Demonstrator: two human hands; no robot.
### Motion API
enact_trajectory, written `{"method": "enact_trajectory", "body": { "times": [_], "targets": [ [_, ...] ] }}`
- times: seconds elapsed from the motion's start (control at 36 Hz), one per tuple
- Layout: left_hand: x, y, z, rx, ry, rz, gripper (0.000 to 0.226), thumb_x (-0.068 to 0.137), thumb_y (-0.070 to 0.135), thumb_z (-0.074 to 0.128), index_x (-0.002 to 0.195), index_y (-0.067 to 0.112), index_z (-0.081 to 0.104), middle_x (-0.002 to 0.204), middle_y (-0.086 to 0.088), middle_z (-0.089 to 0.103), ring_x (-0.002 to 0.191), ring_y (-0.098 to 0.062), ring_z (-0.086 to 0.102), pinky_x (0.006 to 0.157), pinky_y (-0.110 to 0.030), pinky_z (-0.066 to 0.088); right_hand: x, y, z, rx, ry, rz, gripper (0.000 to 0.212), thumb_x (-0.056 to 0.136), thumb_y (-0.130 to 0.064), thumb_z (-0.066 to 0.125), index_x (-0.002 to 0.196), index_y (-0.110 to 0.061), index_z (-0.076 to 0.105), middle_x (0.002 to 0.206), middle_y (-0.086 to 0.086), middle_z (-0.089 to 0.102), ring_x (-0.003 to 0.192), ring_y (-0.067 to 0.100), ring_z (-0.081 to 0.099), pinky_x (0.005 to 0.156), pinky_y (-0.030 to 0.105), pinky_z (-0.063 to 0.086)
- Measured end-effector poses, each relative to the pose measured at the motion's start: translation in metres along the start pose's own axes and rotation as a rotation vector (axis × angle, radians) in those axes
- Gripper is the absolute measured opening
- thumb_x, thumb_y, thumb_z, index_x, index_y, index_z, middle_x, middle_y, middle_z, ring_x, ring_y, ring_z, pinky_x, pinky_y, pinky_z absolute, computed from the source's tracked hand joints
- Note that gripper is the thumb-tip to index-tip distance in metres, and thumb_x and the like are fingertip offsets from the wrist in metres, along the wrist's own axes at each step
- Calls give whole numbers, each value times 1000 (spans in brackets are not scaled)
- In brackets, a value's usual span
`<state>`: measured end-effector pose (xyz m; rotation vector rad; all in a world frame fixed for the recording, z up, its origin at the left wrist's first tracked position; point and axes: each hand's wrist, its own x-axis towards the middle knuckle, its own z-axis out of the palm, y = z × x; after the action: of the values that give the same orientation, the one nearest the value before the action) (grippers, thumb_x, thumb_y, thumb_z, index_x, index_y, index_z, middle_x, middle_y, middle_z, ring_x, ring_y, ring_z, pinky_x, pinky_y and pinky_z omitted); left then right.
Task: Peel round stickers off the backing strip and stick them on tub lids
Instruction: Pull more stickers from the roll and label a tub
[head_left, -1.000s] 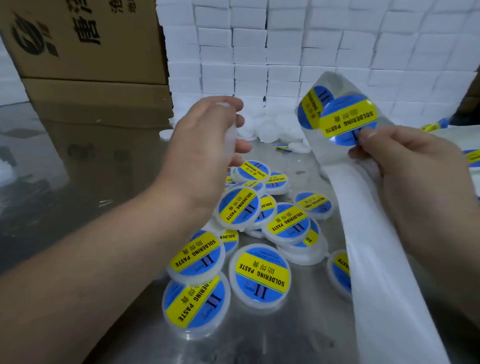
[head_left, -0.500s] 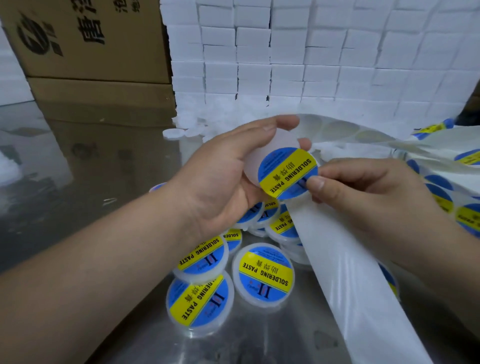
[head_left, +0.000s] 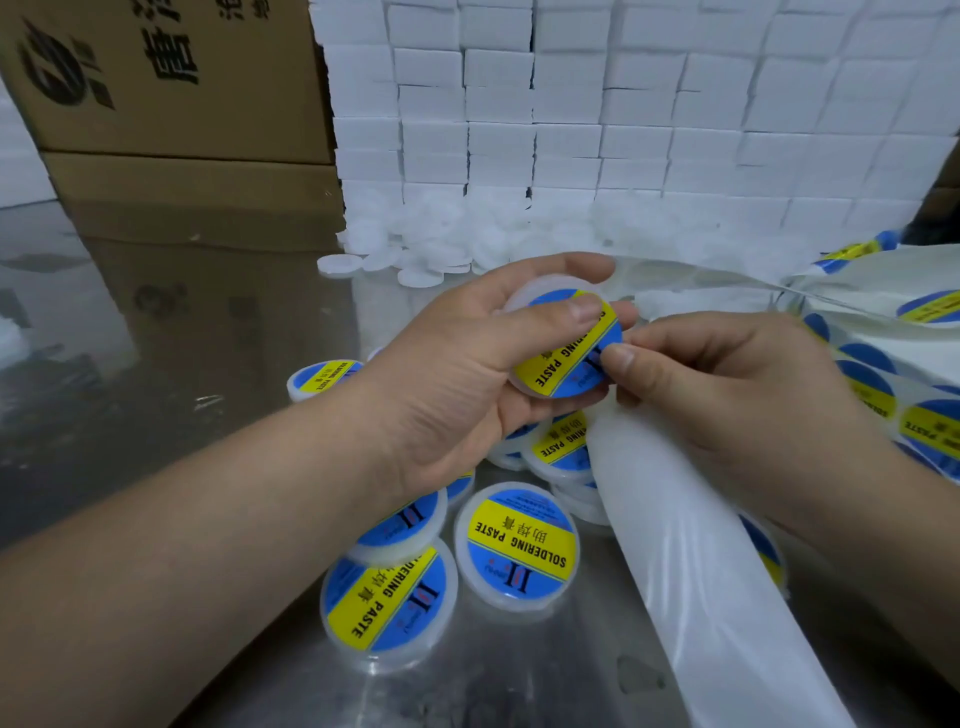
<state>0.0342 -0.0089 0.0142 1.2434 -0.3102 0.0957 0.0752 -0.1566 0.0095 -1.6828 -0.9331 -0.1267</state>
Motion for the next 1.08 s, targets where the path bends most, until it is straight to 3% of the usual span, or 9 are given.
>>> {"method": "enact_trajectory", "body": {
  "times": [0.19,0.36,0.44,0.56,1.08],
  "targets": [
    [1,-2,0,28,3,12,33,61,13,61,93,20,64,91,-5,73,88,-18,69,73,-31,57,1,4,-1,-31,14,-8,31,80,-20,65,59,-42,70,54,-21,64,53,-9,56,53,4,41],
    [0,-3,1,48,7,24,33,61,11,61,92,21,64,90,-3,73,88,-17,69,75,-32,57,1,6,-1,-61,16,3,23,80,-22,64,69,-41,71,57,-19,66,54,-8,57,54,9,45],
    [0,-4,1,70,18,27,27,73,3,60,91,22,65,92,-4,72,90,-18,69,75,-32,57,1,6,-1,-79,23,-1,18,79,-25,64,73,-42,70,56,-19,65,54,-8,56,53,8,44],
    [0,-5,2,86,40,33,31,84,-5,53,89,23,65,89,-1,73,88,-16,69,72,-30,57,0,6,-1,-86,31,2,19,79,-26,64,70,-42,70,55,-20,65,53,-8,56,53,8,43],
    [-6,-4,7,295,75,108,35,87,-4,52,85,28,66,92,5,72,89,-9,68,77,-25,56,1,4,0,-155,69,64,15,69,-40,60,57,-43,68,54,-14,63,49,-4,51,47,9,38]
  ]
}}
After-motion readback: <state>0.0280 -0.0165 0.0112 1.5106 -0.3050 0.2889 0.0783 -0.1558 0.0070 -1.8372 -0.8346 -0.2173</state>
